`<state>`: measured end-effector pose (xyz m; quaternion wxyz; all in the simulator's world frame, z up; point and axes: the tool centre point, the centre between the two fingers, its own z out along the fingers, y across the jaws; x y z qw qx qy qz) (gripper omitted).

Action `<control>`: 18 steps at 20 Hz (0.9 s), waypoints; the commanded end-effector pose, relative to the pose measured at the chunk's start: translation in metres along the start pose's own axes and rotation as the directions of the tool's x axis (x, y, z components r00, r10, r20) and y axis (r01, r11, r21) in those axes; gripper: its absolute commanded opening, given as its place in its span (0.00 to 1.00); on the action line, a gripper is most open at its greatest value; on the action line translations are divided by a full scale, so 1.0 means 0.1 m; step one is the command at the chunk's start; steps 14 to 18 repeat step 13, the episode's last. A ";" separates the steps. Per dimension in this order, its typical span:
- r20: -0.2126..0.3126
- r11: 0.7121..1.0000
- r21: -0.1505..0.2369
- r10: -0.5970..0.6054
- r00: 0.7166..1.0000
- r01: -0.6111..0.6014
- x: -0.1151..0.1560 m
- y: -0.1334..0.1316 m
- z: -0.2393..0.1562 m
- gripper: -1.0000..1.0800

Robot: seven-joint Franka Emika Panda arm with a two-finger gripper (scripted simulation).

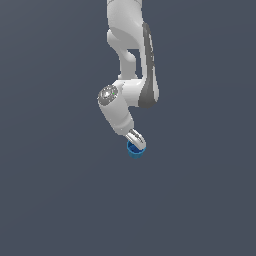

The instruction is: Pick up the object and move it to a goal position.

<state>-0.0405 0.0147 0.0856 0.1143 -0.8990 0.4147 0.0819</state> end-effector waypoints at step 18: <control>-0.001 1.000 0.002 -0.002 1.000 0.002 -0.75 -0.16 0.02 0.00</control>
